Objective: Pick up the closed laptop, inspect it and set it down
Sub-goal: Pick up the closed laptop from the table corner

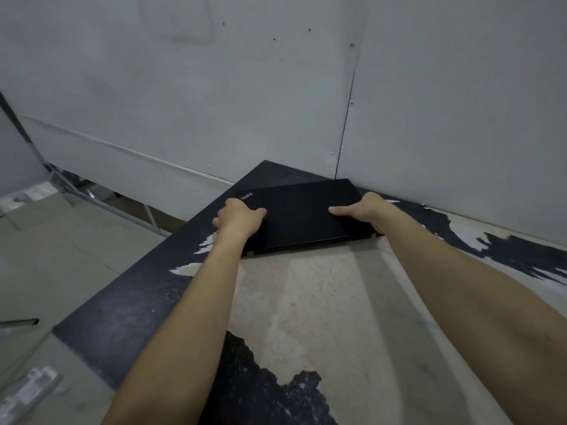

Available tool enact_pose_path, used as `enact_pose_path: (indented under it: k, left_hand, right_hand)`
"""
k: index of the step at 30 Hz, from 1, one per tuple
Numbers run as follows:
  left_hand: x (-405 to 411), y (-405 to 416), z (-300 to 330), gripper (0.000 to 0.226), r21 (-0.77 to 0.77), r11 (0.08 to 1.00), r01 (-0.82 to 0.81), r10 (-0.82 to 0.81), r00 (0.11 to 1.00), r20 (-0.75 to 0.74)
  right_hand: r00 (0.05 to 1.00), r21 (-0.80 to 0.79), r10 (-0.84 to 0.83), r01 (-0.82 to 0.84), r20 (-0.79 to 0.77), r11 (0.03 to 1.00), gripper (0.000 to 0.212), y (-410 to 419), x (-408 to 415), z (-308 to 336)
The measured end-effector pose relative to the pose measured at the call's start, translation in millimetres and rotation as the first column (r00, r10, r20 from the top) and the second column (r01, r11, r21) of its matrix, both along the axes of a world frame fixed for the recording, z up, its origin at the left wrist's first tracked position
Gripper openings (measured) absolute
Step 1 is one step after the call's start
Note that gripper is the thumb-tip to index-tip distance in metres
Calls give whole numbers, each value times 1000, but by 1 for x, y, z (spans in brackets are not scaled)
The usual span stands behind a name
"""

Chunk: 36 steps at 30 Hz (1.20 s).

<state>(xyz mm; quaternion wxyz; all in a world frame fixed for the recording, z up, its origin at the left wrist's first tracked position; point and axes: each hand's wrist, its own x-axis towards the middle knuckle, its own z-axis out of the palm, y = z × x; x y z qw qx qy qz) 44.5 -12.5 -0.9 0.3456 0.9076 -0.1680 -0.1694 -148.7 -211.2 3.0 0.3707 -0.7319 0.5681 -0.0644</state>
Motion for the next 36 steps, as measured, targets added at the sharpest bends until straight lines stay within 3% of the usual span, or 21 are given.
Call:
enact_pose_path:
  k: [3, 7, 9, 14, 19, 25, 34, 36]
  left_hand:
    - [-1, 7, -5, 63, -112, 994, -13, 5, 998, -65]
    - [-9, 15, -4, 82, -277, 961, 11, -51, 989, -139]
    - [-15, 16, -1, 92, -342, 938, 51, -111, 981, -161]
    - [-39, 14, 9, 84, -452, 879, 153, -260, 948, -185]
    - [-85, 1, 21, 75, -486, 837, 254, -389, 899, -200]
    - [-149, -14, 30, 70, -511, 785, 350, -502, 843, -194]
    - [-220, -16, 16, 69, -532, 743, 406, -591, 771, -238]
    - [-227, -17, 13, 69, -531, 739, 415, -598, 767, -233]
  right_hand:
    - [996, 64, -26, 21, 82, 998, 82, 3, -15, 5]
    - [989, 112, -37, 21, 143, 993, 84, 8, -42, 10]
    - [979, 145, -61, 33, 193, 989, 72, 12, -58, 13]
    - [959, 122, -152, 125, 239, 985, 69, 27, -112, 23]
    - [887, 159, -239, 191, 394, 969, 68, 42, -185, 32]
    - [833, 138, -320, 289, 450, 947, 84, 59, -264, 31]
    - [721, 240, -328, 226, 610, 944, 64, 85, -357, 21]
    - [688, 256, -317, 193, 652, 947, 51, 91, -366, 15]
